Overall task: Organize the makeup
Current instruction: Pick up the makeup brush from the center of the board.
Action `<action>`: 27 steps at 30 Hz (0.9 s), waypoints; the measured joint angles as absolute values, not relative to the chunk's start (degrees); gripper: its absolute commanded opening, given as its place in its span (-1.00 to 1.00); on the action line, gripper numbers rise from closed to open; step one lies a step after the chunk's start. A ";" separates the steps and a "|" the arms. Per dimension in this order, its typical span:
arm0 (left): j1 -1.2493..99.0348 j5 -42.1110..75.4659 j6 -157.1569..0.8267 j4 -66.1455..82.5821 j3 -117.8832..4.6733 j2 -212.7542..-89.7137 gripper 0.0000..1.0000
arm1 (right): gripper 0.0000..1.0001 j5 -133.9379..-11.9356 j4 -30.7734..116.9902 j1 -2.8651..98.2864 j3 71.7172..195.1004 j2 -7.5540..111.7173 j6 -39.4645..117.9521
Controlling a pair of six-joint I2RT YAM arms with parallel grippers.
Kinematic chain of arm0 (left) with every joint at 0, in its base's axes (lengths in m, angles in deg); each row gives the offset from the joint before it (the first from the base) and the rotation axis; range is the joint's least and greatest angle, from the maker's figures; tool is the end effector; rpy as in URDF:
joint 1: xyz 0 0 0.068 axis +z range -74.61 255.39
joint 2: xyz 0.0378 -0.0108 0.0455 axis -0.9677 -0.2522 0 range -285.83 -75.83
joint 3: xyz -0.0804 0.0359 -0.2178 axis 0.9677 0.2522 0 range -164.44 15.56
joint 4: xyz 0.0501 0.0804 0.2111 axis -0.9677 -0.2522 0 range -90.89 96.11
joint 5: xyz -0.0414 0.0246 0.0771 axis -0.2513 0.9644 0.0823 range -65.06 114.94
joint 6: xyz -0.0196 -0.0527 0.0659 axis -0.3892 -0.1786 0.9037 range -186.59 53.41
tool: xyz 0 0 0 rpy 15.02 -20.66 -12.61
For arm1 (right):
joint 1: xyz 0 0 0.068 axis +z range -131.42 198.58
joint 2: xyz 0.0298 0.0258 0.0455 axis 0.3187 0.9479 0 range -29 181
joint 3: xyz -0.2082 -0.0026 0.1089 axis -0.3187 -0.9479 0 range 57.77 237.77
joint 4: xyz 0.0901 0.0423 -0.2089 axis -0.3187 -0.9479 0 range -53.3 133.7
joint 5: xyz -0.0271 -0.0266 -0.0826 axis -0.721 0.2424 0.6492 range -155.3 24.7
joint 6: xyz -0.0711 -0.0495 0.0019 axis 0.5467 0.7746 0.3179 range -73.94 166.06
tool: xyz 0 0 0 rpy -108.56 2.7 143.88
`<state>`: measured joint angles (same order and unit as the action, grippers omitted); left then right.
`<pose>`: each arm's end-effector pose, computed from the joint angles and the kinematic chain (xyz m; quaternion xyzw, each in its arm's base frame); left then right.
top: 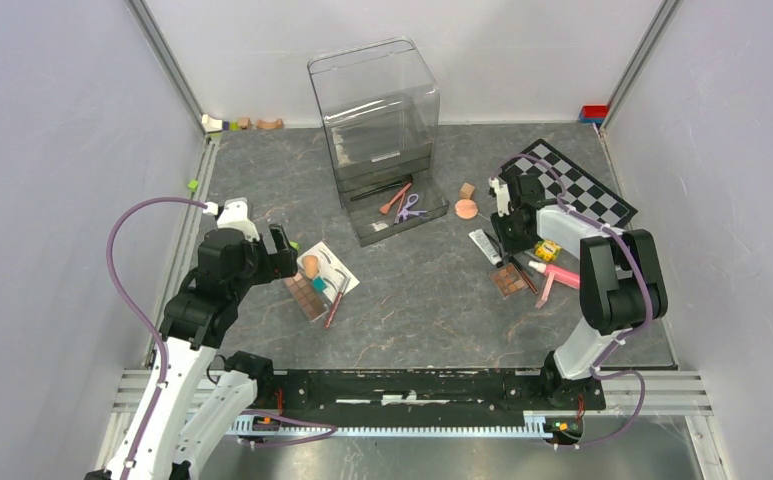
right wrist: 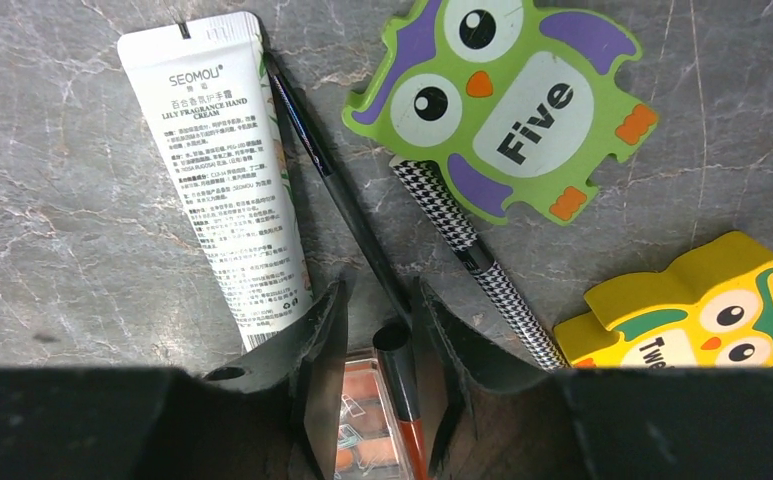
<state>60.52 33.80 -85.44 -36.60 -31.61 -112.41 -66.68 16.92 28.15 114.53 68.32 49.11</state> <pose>0.1619 -0.0307 0.2659 -0.0677 0.8707 -0.0752 0.4812 0.3026 0.0530 0.1047 -0.1101 0.9743 0.0230 0.1954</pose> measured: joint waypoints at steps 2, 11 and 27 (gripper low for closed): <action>60.52 33.80 -85.44 -36.60 -31.61 -112.45 1.00 | -0.50 -66.86 17.09 28.04 114.53 68.38 49.15; 60.52 33.78 -85.44 -36.60 -31.61 -112.47 1.00 | -0.87 -67.36 17.97 27.80 114.31 68.06 50.11; 60.52 33.80 -85.50 -37.30 -31.90 -111.57 1.00 | -0.99 -73.59 18.40 27.84 113.98 53.39 52.36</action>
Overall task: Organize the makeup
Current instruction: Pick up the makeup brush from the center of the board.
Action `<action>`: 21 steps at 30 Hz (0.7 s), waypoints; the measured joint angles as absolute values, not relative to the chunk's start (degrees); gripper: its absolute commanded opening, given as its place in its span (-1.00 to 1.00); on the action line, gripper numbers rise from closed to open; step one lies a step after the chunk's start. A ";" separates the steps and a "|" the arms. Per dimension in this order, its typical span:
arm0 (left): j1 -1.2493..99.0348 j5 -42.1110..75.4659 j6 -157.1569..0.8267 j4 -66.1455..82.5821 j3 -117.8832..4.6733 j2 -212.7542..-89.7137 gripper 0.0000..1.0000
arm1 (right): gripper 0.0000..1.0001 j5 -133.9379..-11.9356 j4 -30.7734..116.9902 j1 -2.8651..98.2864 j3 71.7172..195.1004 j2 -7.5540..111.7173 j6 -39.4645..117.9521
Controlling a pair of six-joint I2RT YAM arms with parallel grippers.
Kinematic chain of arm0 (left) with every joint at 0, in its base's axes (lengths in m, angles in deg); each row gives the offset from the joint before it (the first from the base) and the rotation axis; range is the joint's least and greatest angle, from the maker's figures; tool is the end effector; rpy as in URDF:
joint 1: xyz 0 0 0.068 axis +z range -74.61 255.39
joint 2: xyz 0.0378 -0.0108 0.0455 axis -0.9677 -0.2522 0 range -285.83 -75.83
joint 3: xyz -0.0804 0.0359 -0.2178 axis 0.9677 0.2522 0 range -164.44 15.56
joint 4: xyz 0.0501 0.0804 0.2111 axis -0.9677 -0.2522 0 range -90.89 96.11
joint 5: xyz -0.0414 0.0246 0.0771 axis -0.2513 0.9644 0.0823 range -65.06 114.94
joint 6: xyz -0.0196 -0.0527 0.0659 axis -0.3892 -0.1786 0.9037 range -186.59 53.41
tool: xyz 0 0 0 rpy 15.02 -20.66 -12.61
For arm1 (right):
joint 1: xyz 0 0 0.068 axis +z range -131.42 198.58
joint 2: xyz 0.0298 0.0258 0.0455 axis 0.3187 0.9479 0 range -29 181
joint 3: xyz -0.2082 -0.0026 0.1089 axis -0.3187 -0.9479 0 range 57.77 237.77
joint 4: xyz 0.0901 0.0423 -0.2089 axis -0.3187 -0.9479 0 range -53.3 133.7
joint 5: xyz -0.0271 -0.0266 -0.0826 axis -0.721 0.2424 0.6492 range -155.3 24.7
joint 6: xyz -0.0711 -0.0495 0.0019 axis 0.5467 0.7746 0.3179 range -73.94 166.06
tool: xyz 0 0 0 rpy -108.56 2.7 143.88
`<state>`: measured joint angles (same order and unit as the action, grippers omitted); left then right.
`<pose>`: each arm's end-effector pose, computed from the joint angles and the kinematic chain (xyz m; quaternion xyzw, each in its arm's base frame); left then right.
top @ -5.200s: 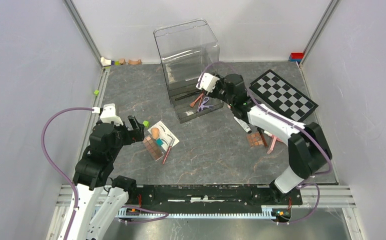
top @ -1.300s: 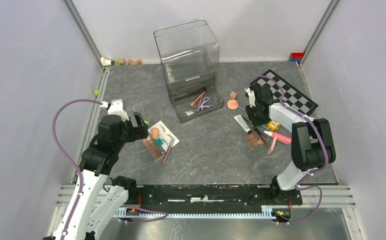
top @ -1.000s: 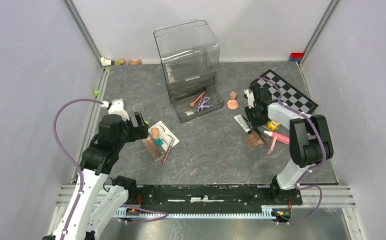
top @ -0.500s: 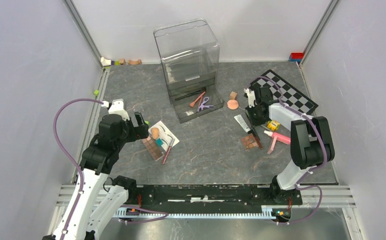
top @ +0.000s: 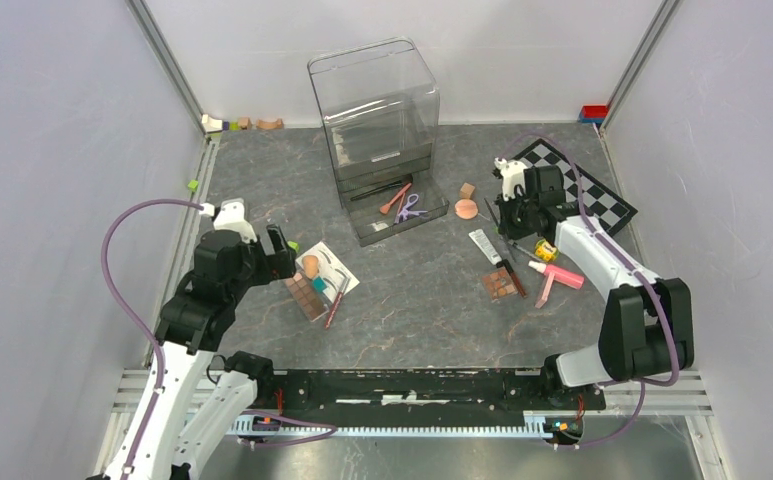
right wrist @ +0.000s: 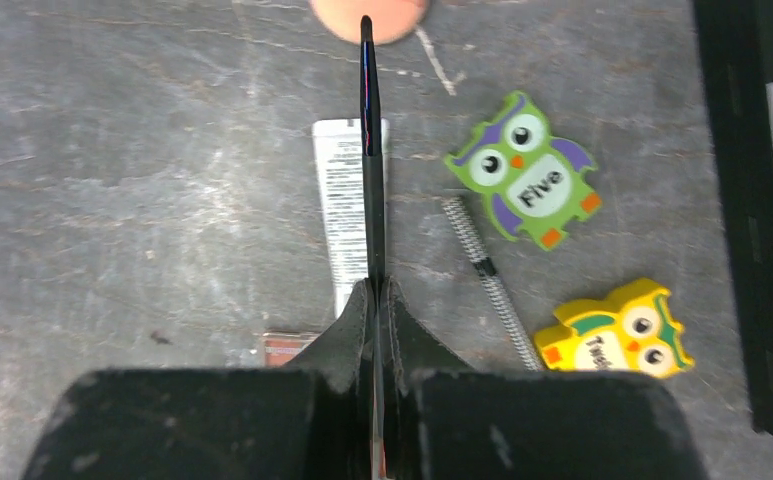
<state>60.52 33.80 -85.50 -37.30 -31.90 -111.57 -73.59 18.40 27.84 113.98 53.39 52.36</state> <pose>0.1587 -0.0299 0.2681 -0.0684 0.8689 -0.0766 0.4843 0.2951 0.0594 0.1791 -0.1511 0.9297 0.0768 0.3270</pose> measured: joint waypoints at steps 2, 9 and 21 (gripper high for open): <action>60.52 33.80 -85.87 -38.16 -32.99 -111.33 1.00 | -1.00 -76.41 19.74 27.84 113.04 52.89 52.08; 60.52 33.87 -86.22 -37.87 -34.19 -109.26 1.00 | -1.00 -91.56 27.85 30.11 108.08 51.18 49.04; 60.52 33.82 -86.22 -37.00 -31.83 -111.68 1.00 | -0.97 -93.90 33.35 49.65 111.53 55.97 54.09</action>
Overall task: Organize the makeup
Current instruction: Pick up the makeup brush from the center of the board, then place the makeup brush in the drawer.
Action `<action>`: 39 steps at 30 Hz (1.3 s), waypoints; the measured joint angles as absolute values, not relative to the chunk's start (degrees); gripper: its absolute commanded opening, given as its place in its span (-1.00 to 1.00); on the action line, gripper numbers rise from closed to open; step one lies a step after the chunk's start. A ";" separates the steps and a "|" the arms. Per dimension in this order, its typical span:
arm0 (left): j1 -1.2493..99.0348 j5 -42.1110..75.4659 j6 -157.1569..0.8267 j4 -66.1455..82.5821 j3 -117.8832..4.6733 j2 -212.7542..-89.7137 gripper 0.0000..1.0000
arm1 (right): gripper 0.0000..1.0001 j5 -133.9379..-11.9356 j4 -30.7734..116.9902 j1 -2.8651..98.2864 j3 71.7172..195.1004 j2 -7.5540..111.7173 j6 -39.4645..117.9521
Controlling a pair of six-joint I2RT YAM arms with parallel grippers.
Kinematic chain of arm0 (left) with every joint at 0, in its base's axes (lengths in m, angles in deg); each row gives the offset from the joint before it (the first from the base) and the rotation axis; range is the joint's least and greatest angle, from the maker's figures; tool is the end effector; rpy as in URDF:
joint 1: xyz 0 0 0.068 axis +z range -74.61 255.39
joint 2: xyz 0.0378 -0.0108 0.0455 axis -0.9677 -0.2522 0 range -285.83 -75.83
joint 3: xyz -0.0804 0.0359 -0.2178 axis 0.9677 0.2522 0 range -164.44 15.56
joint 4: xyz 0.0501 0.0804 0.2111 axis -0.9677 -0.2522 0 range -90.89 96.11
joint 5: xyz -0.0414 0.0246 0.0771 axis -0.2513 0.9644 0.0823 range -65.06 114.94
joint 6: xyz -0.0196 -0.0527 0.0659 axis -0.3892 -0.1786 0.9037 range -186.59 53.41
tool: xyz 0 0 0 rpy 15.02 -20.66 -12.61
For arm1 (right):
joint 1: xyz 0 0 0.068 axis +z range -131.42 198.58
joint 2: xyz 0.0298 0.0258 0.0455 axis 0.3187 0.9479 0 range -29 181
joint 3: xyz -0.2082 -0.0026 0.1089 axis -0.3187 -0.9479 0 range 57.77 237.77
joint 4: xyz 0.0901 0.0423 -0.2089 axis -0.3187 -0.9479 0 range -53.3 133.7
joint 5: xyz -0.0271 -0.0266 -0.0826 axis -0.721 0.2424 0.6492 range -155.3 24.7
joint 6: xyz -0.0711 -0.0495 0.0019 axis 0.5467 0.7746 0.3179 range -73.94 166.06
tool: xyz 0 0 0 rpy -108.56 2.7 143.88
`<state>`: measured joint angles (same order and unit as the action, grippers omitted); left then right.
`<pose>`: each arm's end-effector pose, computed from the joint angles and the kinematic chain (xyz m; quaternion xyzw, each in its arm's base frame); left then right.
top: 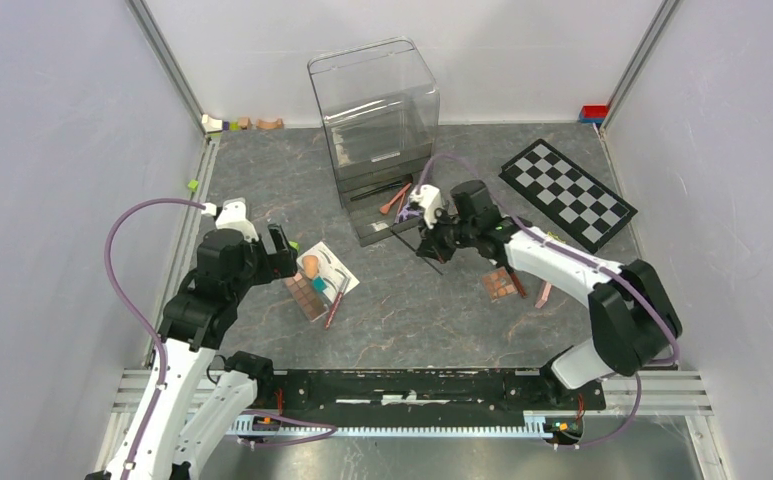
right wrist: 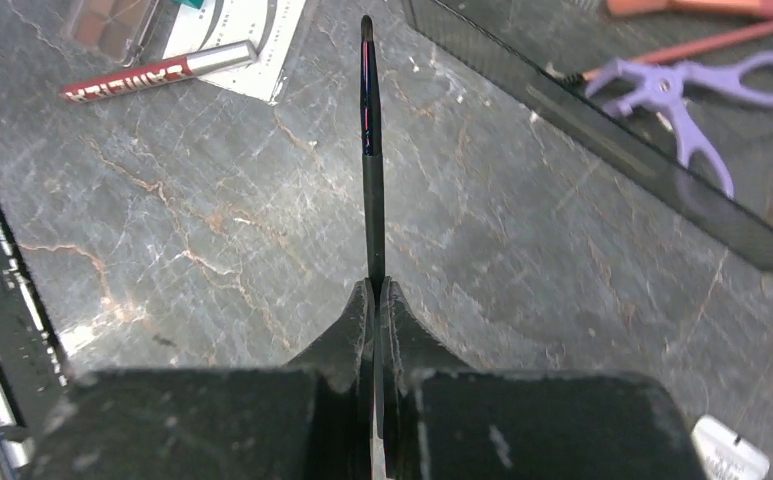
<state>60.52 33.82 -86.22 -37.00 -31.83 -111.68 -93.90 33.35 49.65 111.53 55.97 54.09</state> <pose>0.1594 -0.0300 0.2681 -0.0740 0.8679 -0.0798 0.4847 0.2542 0.1961 0.1848 -0.3912 0.7989 0.3001 0.3444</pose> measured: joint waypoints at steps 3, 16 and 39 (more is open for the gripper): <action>60.52 33.82 -86.22 -37.02 -31.83 -112.23 1.00 | -0.97 -90.99 33.33 53.72 114.11 58.94 57.52; 60.52 33.82 -86.22 -37.00 -31.83 -112.23 1.00 | -1.00 -74.57 31.87 64.47 121.19 64.32 90.05; 60.52 33.82 -86.22 -37.00 -31.81 -112.54 1.00 | -0.77 -53.79 38.91 64.56 128.95 78.15 122.52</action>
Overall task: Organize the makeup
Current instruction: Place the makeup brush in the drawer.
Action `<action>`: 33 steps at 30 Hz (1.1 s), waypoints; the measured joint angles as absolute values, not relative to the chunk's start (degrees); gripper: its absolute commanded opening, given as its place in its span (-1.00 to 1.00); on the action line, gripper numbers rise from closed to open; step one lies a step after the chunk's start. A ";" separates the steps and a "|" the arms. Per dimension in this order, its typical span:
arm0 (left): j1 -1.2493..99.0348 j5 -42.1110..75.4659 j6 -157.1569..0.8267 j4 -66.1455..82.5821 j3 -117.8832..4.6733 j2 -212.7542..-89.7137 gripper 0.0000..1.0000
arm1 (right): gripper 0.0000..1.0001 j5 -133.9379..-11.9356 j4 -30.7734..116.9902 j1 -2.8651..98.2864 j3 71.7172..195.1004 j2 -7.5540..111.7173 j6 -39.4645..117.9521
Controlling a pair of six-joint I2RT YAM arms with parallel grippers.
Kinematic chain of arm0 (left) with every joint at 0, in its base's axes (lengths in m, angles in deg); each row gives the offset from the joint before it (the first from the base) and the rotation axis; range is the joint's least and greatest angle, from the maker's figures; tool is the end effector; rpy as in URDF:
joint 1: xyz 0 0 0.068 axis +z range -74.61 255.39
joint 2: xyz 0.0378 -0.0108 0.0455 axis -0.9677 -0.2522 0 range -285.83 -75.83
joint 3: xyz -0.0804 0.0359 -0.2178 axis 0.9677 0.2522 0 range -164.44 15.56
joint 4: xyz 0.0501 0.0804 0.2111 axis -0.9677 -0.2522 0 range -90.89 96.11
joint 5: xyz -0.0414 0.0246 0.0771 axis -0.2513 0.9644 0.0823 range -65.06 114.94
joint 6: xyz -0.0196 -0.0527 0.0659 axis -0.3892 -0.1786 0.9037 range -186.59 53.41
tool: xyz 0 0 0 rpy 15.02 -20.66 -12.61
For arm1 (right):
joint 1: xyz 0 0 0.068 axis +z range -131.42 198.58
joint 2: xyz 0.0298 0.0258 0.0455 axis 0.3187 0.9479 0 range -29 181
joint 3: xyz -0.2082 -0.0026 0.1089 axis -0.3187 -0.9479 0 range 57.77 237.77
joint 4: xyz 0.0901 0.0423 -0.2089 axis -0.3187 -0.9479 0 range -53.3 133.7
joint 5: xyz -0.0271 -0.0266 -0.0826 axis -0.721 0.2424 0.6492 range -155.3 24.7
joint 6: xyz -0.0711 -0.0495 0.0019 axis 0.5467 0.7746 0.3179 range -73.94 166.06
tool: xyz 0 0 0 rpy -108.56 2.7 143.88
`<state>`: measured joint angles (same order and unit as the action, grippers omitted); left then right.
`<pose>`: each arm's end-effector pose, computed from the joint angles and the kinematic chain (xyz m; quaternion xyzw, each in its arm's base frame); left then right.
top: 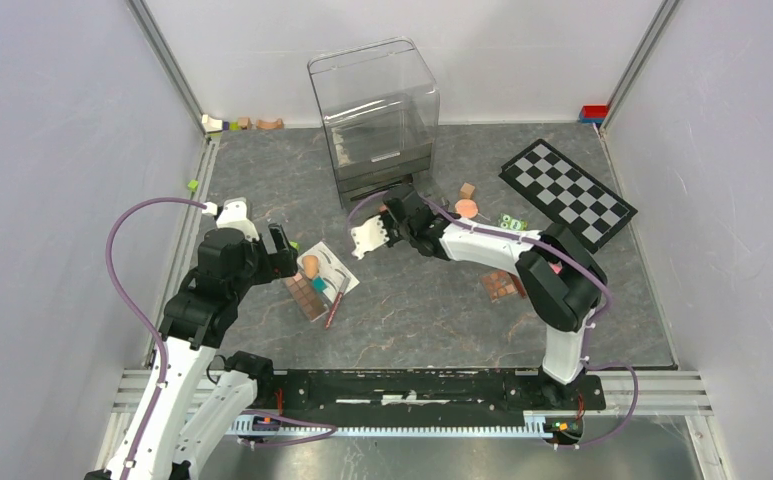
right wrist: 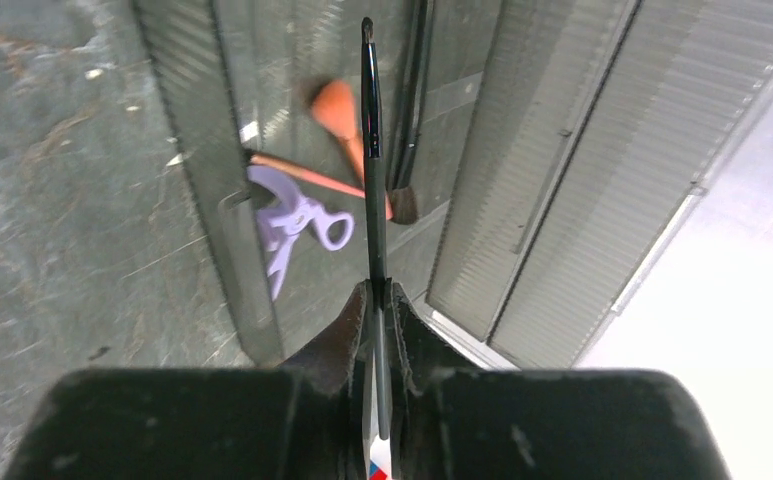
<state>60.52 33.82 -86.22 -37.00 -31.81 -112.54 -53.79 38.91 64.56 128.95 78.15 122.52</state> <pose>0.1616 -0.0306 0.2658 -0.0736 0.8716 -0.0775 0.4784 0.2934 0.2818 0.1546 -0.7727 0.4721 -0.1968 0.3759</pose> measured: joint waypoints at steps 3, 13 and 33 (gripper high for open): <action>60.52 33.82 -86.22 -37.00 -31.81 -112.54 1.00 | -0.63 -53.85 40.92 64.28 129.78 78.92 122.00; 60.52 33.82 -86.22 -37.00 -31.81 -112.54 1.00 | -0.47 -54.60 43.30 63.38 130.57 79.66 120.82; 60.52 33.82 -86.22 -37.00 -31.81 -112.58 1.00 | -0.41 -62.12 63.04 52.67 102.11 51.40 81.35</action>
